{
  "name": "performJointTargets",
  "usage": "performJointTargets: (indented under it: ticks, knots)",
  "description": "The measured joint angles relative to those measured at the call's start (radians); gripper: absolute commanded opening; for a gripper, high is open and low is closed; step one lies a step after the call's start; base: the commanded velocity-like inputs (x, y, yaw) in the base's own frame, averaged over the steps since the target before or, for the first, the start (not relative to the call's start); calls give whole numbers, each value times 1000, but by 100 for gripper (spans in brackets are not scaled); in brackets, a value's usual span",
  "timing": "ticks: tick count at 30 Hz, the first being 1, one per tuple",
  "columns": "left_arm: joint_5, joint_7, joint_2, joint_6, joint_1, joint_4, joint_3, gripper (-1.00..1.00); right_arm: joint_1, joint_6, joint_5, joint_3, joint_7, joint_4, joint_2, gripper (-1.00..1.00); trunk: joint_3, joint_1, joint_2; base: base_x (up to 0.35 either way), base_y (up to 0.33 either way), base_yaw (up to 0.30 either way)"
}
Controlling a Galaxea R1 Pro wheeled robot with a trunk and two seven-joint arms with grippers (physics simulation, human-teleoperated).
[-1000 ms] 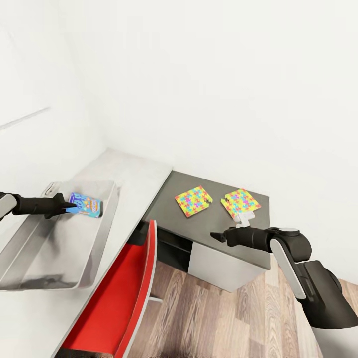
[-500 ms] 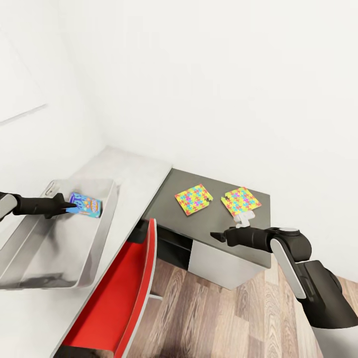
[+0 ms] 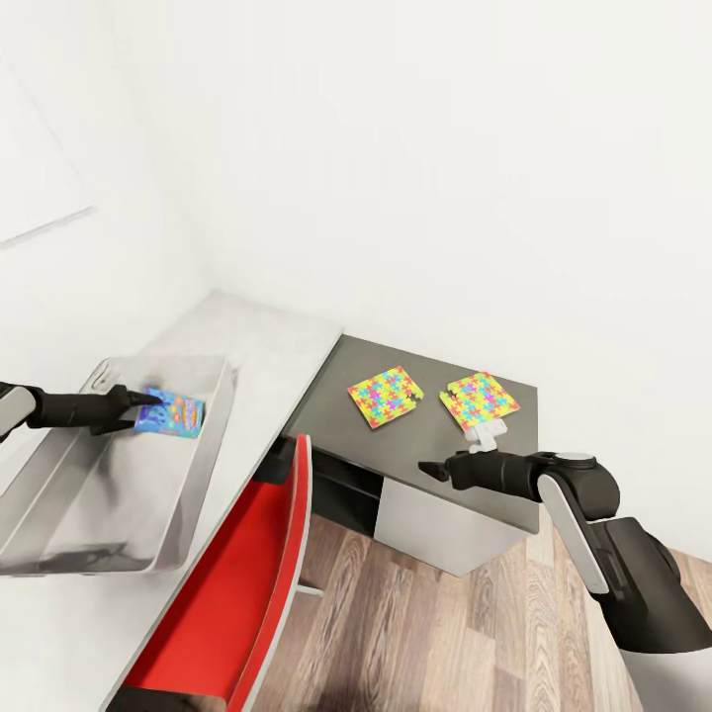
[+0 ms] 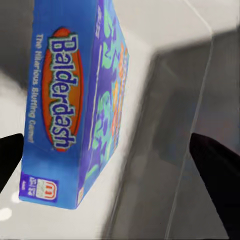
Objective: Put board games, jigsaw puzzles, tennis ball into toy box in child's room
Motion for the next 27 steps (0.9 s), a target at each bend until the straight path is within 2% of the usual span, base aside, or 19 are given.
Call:
performJointTargets:
  ticks: [10,16,27]
  knots:
    - [-2,5,1,0,2,0,-1,100,0,0,0,0,0,0,0,100,0,0,0,0,0,0]
    - [2,83,4,13,-2,-1,-1,100,2,0,0,0,0,0,0,100,0,0,0,0,0,0]
    - [3,119,5,37,-29,-2,-1,100,6,0,0,0,0,0,1,100,0,0,0,0,0,0]
